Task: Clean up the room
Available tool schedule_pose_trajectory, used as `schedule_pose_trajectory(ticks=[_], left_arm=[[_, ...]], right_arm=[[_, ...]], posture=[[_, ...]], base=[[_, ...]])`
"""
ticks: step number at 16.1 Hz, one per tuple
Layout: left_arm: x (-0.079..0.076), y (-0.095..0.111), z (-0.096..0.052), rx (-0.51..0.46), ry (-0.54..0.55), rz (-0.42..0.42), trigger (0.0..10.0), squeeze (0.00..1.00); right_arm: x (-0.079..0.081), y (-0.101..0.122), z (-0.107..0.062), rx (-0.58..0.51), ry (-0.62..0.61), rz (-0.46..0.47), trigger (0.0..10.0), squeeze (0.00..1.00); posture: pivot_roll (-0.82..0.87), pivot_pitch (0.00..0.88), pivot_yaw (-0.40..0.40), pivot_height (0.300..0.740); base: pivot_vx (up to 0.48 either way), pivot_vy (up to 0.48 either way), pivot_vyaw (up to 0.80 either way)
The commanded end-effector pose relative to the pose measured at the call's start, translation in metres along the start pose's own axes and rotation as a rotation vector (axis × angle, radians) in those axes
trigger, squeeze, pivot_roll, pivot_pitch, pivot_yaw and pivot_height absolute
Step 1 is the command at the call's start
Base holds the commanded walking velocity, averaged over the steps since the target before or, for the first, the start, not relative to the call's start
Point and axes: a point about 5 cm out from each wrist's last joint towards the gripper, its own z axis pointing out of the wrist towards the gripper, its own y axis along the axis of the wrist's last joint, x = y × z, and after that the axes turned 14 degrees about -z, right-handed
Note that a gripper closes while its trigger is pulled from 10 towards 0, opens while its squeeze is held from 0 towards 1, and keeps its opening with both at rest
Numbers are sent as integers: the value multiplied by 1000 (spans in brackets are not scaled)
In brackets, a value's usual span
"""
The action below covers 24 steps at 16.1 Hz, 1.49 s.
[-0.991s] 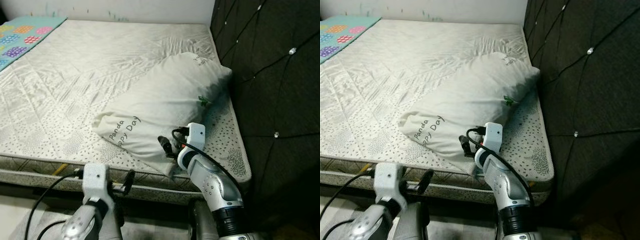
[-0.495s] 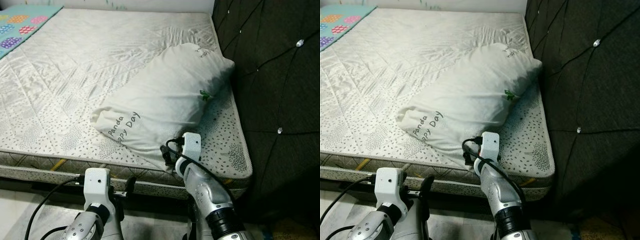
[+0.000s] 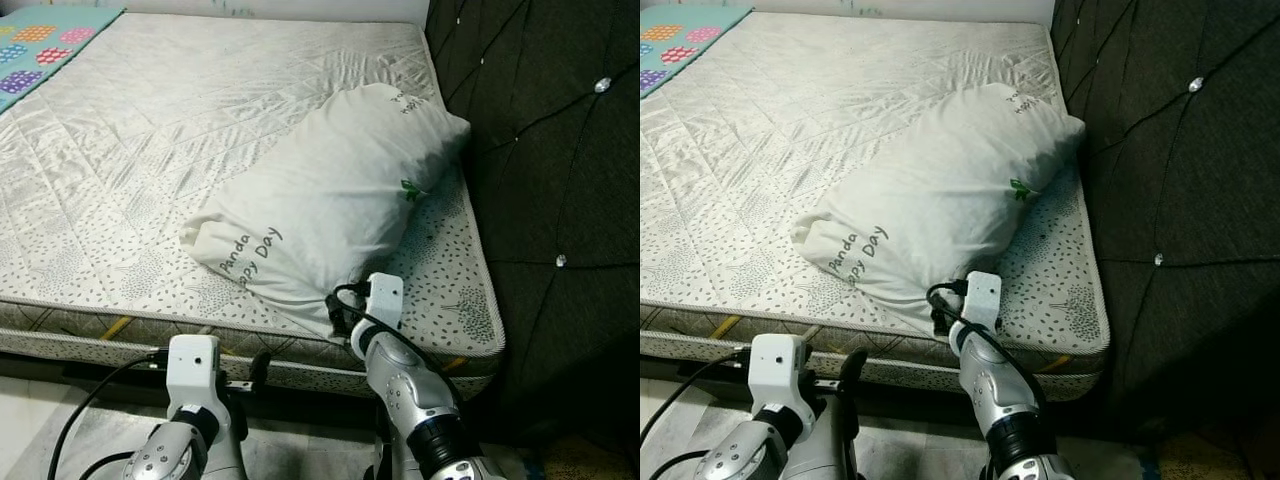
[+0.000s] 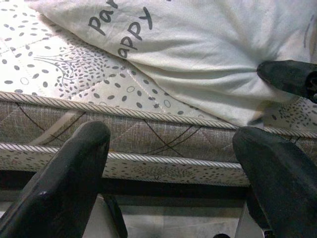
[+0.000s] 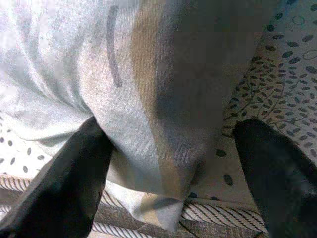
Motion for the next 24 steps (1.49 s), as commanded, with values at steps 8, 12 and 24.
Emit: schedule_pose_trajectory(ticks=[8, 12, 24], left_arm=[[-1, 4, 1, -14, 1, 19, 10000, 0], [-1, 5, 2, -17, 6, 25, 10000, 0], [-1, 6, 4, -23, 8, 33, 10000, 0]], right_arm=[[80, 35, -2, -98, 186, 176, 0, 0], [80, 36, -1, -101, 179, 185, 0, 0], [73, 43, 2, -141, 150, 189, 0, 0]], posture=[[98, 105, -12, 574], [100, 104, -10, 574], [99, 103, -10, 574]], base=[[0, 0, 0], [0, 0, 0], [0, 0, 0]])
